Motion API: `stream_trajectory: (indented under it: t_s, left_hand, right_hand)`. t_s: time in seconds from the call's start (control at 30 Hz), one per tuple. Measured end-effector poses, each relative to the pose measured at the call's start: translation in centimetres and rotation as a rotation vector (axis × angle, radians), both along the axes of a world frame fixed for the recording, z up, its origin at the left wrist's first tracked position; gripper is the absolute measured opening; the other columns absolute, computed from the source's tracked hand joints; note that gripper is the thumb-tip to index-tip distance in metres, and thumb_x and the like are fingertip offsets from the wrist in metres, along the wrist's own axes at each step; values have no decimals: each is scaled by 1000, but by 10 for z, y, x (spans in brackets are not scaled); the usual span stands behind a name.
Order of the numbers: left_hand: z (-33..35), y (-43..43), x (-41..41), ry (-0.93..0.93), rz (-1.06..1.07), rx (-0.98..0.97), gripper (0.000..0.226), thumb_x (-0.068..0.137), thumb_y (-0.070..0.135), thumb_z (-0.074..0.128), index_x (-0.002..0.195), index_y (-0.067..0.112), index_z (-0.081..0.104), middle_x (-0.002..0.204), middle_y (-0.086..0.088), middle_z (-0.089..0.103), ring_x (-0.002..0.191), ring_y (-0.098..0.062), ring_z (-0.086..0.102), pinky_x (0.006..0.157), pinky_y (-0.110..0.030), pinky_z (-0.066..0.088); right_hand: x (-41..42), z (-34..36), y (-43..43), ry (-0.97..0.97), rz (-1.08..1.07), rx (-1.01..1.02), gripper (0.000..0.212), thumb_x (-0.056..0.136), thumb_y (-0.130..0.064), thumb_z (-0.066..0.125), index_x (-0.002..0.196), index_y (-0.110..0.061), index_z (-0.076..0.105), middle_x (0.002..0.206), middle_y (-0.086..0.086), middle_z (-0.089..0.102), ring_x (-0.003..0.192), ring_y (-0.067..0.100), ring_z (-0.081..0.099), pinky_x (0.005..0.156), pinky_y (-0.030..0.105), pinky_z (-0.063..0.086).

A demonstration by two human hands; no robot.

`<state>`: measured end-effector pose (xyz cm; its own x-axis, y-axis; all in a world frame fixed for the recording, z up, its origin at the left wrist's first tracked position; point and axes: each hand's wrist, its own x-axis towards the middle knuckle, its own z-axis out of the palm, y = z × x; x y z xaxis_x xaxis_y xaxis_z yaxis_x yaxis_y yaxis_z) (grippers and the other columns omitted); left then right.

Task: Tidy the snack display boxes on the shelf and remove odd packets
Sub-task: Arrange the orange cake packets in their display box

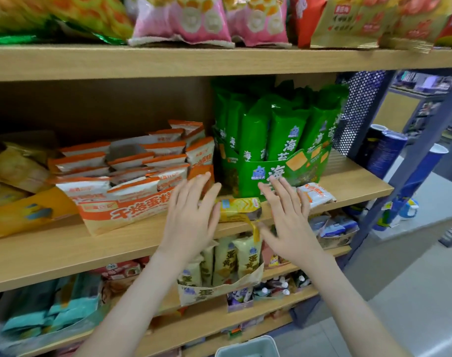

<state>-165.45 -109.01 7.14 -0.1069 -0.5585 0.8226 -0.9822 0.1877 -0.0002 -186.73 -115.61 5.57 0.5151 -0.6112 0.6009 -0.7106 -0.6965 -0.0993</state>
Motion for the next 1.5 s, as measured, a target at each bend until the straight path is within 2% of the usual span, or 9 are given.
stream_trajectory:
  t_s: [0.2, 0.33, 0.57, 0.73, 0.83, 0.93, 1.03, 1.3, 1.5]
  left_hand:
    - [14, 36, 82, -138, 282, -197, 32, 94, 17, 58, 124, 7, 64, 134, -20, 56, 128, -31, 44, 109, -49, 30]
    - [12, 46, 133, -255, 381, -167, 35, 89, 19, 69, 123, 12, 61, 118, -15, 62, 116, -30, 49, 104, -49, 32]
    - [17, 48, 175, -261, 334, -187, 38, 80, 5, 66, 115, 16, 60, 103, -14, 67, 97, -30, 49, 83, -45, 34]
    - [18, 49, 173, -215, 296, -121, 51, 84, 5, 58, 134, 16, 51, 127, -17, 59, 118, -32, 48, 98, -49, 31]
    - [16, 49, 155, -242, 190, -97, 52, 88, 12, 59, 138, 17, 47, 129, -15, 57, 120, -31, 48, 99, -50, 33]
    - [11, 42, 149, -236, 236, -72, 55, 83, 25, 71, 132, 16, 47, 126, -14, 60, 121, -30, 45, 100, -49, 33]
    - [11, 37, 148, -246, 306, -36, 63, 76, 24, 79, 129, 16, 45, 125, -14, 61, 119, -30, 43, 97, -48, 33]
    - [19, 40, 137, -244, 431, 75, 69, 67, 24, 86, 123, 17, 46, 117, -11, 65, 110, -29, 57, 95, -48, 41]
    - [26, 54, 108, -102, 378, -39, 76, 82, 39, 73, 141, 13, 34, 137, -19, 51, 129, -33, 45, 108, -53, 27]
  right_hand:
    - [101, 26, 42, -75, 101, -140, 52, 98, -26, 40, 148, -17, 32, 153, 4, 32, 144, 20, 26, 116, 45, 14]
    - [162, 34, 59, -48, 151, -165, 55, 96, -23, 44, 149, -16, 30, 152, 5, 34, 143, 20, 27, 117, 43, 15]
    - [202, 30, 48, -62, -92, -274, 53, 86, -21, 57, 135, -11, 40, 129, 11, 54, 126, 27, 39, 110, 47, 20]
    - [201, 26, 36, -113, -118, -340, 48, 81, -8, 72, 121, -10, 47, 114, 14, 51, 113, 30, 42, 104, 49, 26]
    - [203, 35, 33, -131, -78, -369, 37, 81, -4, 64, 115, -10, 51, 106, 12, 43, 102, 32, 42, 92, 46, 34]
    - [206, 44, 29, -80, -15, -367, 34, 79, 1, 64, 110, -10, 53, 96, 12, 55, 93, 31, 48, 83, 38, 36]
    - [201, 50, 23, -29, 82, -426, 24, 85, -5, 43, 108, -10, 50, 88, 10, 61, 86, 26, 48, 74, 32, 34]
    - [182, 69, 26, -222, 219, -524, 43, 104, -6, 23, 108, 2, 65, 102, 18, 66, 98, 32, 57, 88, 41, 49]
    - [148, 84, 45, -319, 384, -637, 24, 103, -3, 37, 110, -2, 60, 101, 17, 68, 99, 28, 57, 82, 40, 52]
